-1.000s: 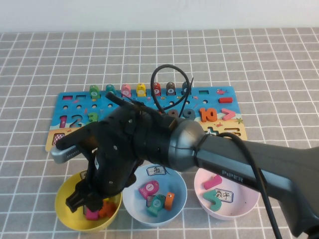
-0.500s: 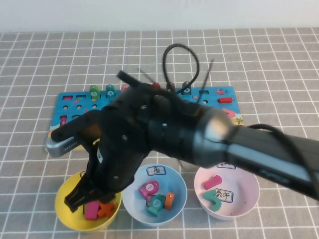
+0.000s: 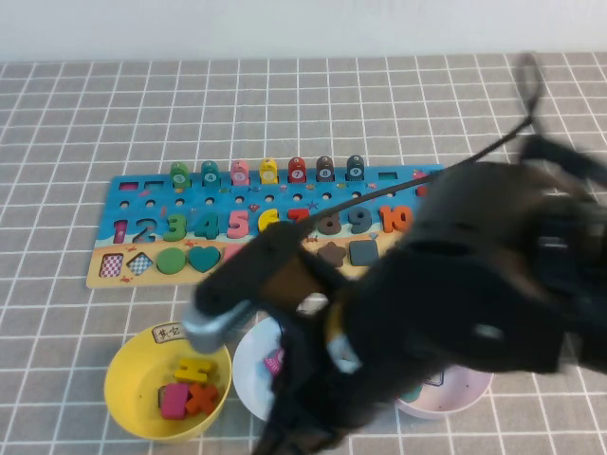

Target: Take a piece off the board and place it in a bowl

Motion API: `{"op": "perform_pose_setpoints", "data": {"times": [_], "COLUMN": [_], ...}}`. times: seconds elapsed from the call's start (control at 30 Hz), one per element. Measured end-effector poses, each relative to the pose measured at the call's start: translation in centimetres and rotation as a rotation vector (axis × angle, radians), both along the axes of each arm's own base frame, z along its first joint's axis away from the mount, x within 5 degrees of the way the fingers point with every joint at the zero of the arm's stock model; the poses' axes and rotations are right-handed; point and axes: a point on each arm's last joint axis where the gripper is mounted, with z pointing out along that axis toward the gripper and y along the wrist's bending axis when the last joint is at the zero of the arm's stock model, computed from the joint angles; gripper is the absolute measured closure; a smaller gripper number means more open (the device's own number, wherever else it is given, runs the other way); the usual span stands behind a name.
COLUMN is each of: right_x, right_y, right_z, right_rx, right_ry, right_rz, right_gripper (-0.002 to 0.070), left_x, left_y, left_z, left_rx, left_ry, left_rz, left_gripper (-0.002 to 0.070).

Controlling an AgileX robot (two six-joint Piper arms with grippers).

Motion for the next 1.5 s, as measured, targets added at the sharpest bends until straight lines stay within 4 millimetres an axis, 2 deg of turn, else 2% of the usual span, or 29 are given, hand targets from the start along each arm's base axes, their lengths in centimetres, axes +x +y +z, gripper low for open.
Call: {"op": "perform_pose_setpoints", "data": {"times": [0.2,0.43,0.53,0.87,1.03,1.2,1.3,1.4,1.5], "right_x": [-2.4,-4.4,-4.8,-4.0,-2.7,-1.1,-1.0,-1.9,-3.3], "right_y": [-4.9,-9.7,-10.7,-11.4,-13.6,-17.4,-20.5,-23.4,-25.5], "right_z": [1.2,0.5,0.7,0.9,0.7,-1.6,-3.5,-5.8,-7.2], "right_rx": [0.017,-0.087,-0.141,-0.197,-0.120,0.022,0.091,0.161,0.212], "right_ry": [-0.021,-0.014,-0.001,-0.084,-0.137,-0.323,-0.472,-0.572,-0.684], "right_rz": [0.003,0.010,0.010,-0.002,-0.069,-0.086,-0.183,-0.340,-0.472], "right_gripper": [0.0691,0.0691,0.0691,0.0692,0.0693,0.0693,0.0693,0.0693,0.0693], "left_x": [0.0,0.0,0.0,0.0,0.0,0.0,0.0,0.0,0.0], "left_y": [0.0,0.0,0.0,0.0,0.0,0.0,0.0,0.0,0.0], "left_z": [0.0,0.0,0.0,0.0,0.0,0.0,0.0,0.0,0.0], "left_rx": [0.000,0.000,0.000,0.000,0.000,0.000,0.000,0.000,0.000], "left_ry": [0.000,0.000,0.000,0.000,0.000,0.000,0.000,0.000,0.000], "left_rz": [0.000,0.000,0.000,0.000,0.000,0.000,0.000,0.000,0.000], "left_gripper": [0.0678,0.0678,0.0678,0.0678,0.0678,0.0678,0.0678,0.0678,0.0678]}}
